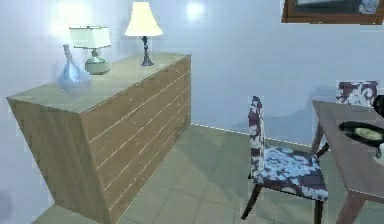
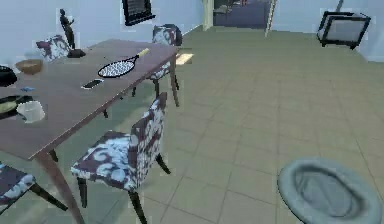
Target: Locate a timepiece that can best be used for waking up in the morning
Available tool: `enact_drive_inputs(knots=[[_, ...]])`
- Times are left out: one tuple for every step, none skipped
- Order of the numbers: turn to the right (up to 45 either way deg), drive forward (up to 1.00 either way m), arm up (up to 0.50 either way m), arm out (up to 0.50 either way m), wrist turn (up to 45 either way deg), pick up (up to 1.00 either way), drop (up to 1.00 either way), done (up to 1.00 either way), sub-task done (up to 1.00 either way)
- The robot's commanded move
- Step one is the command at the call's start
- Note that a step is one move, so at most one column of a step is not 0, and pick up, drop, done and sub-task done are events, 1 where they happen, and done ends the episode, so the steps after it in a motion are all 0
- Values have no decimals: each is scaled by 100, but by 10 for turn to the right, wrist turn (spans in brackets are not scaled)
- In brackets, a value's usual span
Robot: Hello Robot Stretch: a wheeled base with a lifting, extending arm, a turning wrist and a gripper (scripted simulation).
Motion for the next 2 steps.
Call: enact_drive_inputs(knots=[[0,100,0,0,0,0,0,0,0],[-150,0,0,0,0,0,0,0,0]])
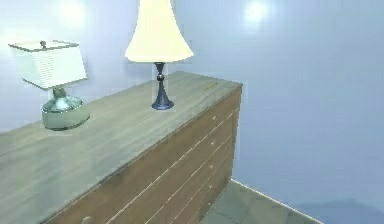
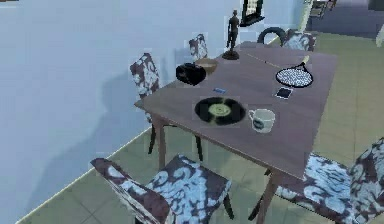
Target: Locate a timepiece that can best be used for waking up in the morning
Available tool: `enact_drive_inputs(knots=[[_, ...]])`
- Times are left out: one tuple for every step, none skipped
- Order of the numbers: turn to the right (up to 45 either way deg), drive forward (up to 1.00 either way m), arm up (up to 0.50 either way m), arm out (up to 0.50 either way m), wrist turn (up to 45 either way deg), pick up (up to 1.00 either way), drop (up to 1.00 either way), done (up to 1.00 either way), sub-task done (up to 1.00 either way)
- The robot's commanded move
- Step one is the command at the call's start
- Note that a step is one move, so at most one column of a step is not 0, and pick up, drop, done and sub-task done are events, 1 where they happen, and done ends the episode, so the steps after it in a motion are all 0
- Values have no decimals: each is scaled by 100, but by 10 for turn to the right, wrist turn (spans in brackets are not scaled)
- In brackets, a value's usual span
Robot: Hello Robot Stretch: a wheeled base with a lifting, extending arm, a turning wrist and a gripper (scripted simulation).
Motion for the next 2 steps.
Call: enact_drive_inputs(knots=[[0,10,0,0,0,0,0,0,0],[300,0,0,0,0,0,0,0,0]])
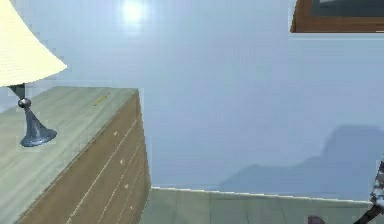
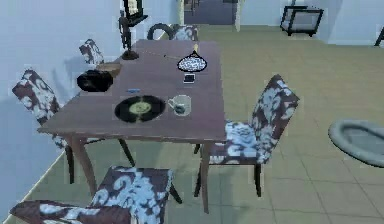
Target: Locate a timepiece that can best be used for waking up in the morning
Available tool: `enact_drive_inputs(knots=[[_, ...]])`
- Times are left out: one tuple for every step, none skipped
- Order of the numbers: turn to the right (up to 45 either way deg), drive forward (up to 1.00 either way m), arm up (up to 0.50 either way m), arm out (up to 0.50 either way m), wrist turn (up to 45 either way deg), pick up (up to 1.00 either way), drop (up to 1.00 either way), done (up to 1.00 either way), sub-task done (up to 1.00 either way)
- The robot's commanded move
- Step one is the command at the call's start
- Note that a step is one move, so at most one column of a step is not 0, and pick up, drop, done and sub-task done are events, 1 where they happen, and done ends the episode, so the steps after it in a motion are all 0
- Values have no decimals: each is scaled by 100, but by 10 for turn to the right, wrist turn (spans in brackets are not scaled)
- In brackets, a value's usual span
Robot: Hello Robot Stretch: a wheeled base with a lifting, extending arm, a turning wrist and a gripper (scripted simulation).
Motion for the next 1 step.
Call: enact_drive_inputs(knots=[[0,60,0,0,0,0,0,0,0]])
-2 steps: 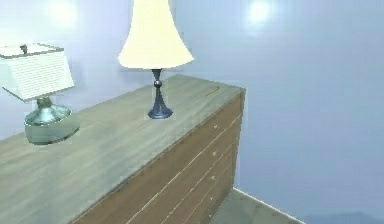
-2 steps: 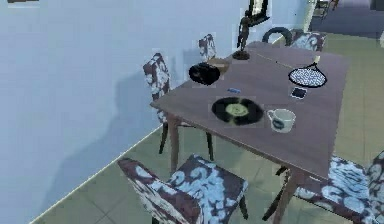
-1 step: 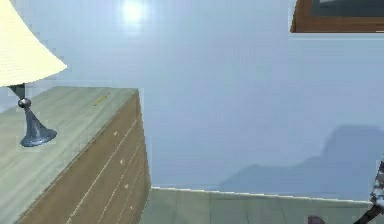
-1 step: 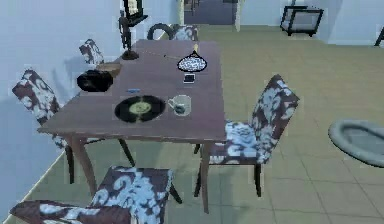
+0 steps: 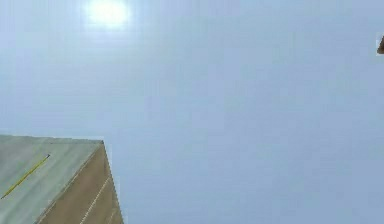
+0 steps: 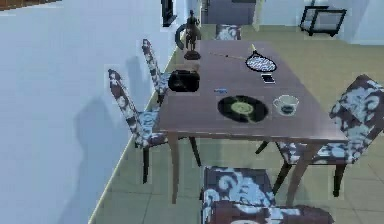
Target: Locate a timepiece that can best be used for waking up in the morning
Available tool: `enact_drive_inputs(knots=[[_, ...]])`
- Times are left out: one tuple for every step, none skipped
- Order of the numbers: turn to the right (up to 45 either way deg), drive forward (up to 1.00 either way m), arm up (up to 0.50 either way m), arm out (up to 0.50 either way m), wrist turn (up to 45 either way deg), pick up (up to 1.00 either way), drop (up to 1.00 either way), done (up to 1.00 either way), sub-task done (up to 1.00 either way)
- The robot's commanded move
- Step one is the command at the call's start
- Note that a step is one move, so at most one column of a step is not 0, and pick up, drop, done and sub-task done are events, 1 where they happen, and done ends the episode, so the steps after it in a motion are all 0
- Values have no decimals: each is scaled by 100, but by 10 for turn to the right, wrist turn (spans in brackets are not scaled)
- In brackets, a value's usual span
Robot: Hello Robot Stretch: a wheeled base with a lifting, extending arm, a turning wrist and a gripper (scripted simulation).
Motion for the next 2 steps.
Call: enact_drive_inputs(knots=[[450,0,0,0,0,0,0,0,0],[0,35,0,0,0,0,0,0,0]])
